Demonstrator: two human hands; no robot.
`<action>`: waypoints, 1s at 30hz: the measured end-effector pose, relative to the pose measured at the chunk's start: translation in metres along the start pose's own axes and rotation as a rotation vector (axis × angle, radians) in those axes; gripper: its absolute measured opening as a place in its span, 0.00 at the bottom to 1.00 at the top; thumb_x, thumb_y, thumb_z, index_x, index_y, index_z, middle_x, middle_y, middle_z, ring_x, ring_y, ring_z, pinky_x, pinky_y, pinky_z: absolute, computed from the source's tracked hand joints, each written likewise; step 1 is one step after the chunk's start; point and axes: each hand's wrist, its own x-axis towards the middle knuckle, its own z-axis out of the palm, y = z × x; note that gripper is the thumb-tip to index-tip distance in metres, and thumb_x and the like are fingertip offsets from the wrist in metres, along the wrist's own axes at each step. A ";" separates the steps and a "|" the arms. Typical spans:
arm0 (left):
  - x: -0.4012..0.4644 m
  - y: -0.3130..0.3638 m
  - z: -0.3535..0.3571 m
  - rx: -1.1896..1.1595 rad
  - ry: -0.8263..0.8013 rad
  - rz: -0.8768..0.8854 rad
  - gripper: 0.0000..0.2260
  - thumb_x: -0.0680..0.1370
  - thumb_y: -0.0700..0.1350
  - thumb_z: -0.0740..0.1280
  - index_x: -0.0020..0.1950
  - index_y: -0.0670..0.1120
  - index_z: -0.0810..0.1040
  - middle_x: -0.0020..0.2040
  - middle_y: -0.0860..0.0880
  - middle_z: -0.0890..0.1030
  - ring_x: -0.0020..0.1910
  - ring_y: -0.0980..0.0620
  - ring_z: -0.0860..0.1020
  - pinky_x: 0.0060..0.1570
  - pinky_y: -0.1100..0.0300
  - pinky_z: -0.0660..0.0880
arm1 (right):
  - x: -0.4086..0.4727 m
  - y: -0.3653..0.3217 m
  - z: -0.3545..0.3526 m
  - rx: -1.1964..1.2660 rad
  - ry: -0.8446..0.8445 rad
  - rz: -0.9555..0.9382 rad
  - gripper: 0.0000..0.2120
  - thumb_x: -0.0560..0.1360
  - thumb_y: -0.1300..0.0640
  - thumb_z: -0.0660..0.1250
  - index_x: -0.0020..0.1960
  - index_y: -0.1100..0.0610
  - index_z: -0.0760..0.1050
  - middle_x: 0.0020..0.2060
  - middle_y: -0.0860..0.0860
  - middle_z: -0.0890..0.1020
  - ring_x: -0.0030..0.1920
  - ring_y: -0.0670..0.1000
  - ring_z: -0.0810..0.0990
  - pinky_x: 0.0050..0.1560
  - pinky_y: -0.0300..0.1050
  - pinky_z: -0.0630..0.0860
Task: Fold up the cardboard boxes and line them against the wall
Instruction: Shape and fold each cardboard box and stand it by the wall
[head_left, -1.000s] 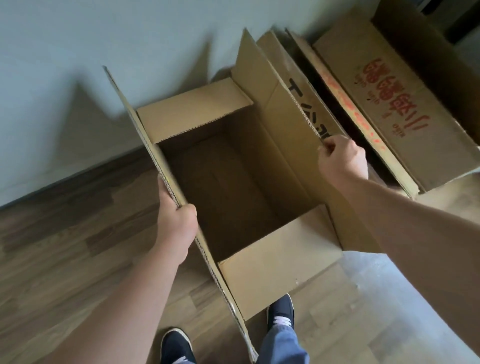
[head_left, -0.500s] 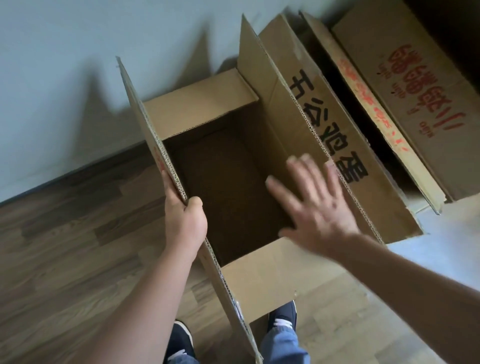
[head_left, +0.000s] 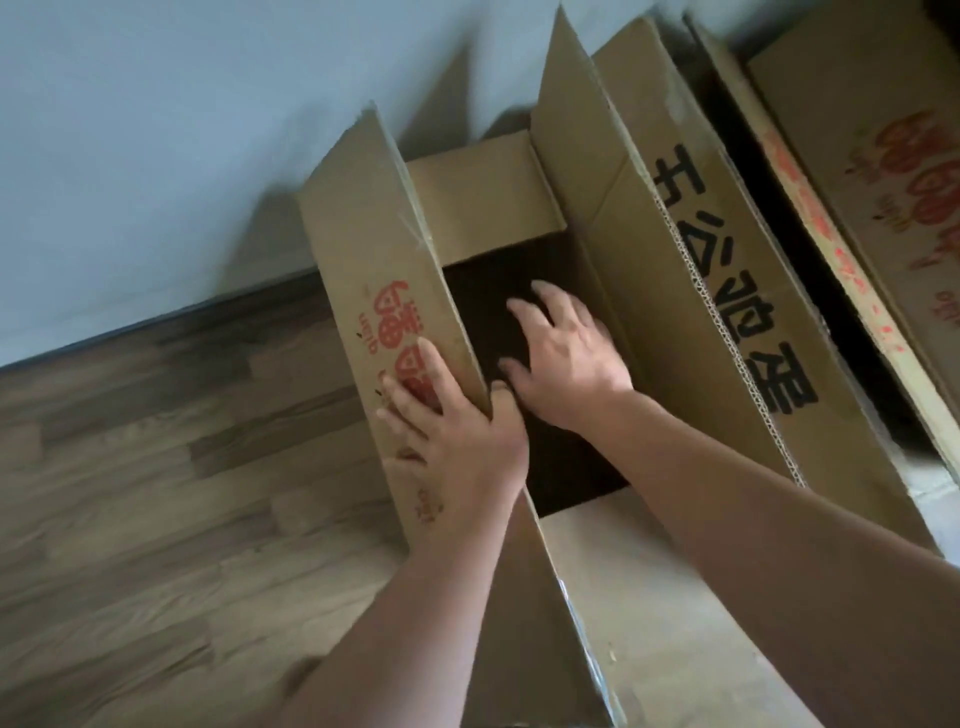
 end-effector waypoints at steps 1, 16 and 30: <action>0.003 0.002 0.007 0.054 -0.020 -0.016 0.37 0.81 0.66 0.53 0.78 0.63 0.28 0.82 0.44 0.32 0.80 0.36 0.34 0.74 0.28 0.38 | 0.021 -0.003 -0.008 0.011 0.073 -0.010 0.31 0.81 0.47 0.63 0.80 0.49 0.56 0.81 0.52 0.50 0.80 0.56 0.48 0.76 0.59 0.56; 0.026 -0.027 0.016 0.493 -0.145 0.265 0.40 0.76 0.75 0.45 0.80 0.59 0.32 0.80 0.42 0.28 0.77 0.34 0.28 0.71 0.25 0.36 | 0.016 0.017 -0.085 -0.169 0.466 0.245 0.36 0.79 0.47 0.63 0.81 0.54 0.53 0.80 0.61 0.56 0.79 0.63 0.53 0.77 0.62 0.51; 0.046 -0.057 0.016 0.506 -0.026 0.453 0.30 0.80 0.70 0.39 0.82 0.65 0.46 0.84 0.54 0.38 0.81 0.46 0.35 0.64 0.19 0.52 | -0.043 0.008 0.079 -0.114 -0.075 0.077 0.28 0.83 0.42 0.41 0.81 0.40 0.36 0.80 0.43 0.35 0.78 0.56 0.29 0.70 0.77 0.37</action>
